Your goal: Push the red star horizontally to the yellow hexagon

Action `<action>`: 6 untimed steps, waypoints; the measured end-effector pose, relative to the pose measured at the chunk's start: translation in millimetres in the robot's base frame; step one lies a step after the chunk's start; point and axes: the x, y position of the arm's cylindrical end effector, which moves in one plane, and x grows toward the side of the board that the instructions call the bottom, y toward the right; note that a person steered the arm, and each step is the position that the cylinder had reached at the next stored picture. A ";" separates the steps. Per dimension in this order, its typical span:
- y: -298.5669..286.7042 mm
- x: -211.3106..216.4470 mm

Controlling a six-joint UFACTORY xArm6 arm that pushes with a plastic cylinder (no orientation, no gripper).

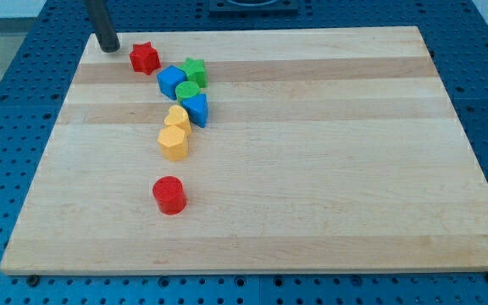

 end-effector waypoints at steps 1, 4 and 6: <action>1.6 13.7; 81.9 13.1; 40.9 112.0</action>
